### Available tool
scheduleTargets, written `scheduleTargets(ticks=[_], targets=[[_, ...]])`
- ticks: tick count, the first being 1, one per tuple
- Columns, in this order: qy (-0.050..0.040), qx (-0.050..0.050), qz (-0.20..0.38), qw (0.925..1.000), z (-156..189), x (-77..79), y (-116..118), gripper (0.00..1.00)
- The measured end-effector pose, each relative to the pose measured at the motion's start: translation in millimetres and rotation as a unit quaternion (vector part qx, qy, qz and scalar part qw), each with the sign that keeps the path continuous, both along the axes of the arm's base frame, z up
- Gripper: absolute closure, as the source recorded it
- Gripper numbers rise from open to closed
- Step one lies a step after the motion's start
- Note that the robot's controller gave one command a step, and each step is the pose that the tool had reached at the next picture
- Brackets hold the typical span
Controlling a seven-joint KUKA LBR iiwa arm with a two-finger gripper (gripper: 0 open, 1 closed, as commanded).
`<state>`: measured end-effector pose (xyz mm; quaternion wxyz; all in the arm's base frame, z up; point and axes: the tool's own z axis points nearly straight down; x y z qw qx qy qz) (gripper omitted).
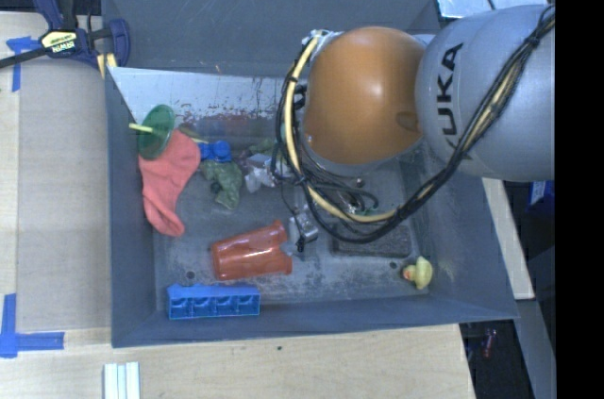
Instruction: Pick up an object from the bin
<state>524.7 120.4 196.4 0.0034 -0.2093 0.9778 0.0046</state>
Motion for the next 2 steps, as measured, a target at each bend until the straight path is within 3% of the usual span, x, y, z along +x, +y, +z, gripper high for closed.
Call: scheduleTargets(ticks=[1, 2], targets=[[0.0003, -0.001, 0.106, 0.9943, -3.9, -15.0, -2.7, 0.0], [-0.002, 0.0, 0.148, 0.989, 1.6, -6.6, -11.9, 0.0]])
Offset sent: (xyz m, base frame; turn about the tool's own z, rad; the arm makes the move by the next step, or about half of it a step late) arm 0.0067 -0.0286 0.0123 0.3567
